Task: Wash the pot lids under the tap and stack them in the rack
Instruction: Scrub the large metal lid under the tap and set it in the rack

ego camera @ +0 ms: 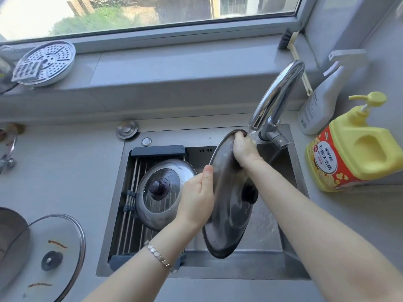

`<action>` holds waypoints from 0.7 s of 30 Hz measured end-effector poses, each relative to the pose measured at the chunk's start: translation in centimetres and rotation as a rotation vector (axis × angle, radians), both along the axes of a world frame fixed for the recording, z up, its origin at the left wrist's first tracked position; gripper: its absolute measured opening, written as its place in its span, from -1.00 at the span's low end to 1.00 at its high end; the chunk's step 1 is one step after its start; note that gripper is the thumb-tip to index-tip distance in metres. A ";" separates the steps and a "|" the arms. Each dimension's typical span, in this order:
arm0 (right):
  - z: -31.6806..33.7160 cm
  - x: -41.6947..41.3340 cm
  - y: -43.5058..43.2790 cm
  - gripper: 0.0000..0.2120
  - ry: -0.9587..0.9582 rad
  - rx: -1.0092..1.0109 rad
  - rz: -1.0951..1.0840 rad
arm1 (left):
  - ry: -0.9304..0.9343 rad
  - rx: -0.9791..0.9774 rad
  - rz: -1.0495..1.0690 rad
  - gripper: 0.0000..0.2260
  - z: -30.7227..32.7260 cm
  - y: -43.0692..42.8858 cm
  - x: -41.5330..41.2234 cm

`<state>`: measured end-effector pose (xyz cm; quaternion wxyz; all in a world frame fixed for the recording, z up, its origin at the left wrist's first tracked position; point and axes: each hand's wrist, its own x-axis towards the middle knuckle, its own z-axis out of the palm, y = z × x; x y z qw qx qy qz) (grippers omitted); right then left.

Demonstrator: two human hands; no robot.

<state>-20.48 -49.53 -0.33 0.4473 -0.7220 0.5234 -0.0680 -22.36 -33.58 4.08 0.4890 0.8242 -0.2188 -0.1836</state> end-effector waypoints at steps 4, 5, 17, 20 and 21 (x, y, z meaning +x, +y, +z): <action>1.1 -1.6 6.9 -0.49 -0.234 -0.297 0.411 | 0.177 -0.060 0.181 -0.61 -0.2 -1.0 0.4; 1.2 -2.3 8.2 -0.43 -0.268 -0.299 0.485 | 0.241 -0.083 0.237 -0.59 -0.3 -1.2 0.6; 0.7 -6.6 6.9 -0.31 -0.183 -0.406 0.749 | 0.551 -0.184 0.670 -0.53 0.1 -0.8 2.0; 0.7 -7.1 9.6 -0.50 -0.330 -0.534 0.990 | 0.575 -0.201 0.684 -0.53 0.6 -1.0 2.1; 0.6 -7.3 9.5 -0.54 -0.366 -0.551 1.044 | 0.590 -0.212 0.692 -0.53 0.7 -0.9 2.1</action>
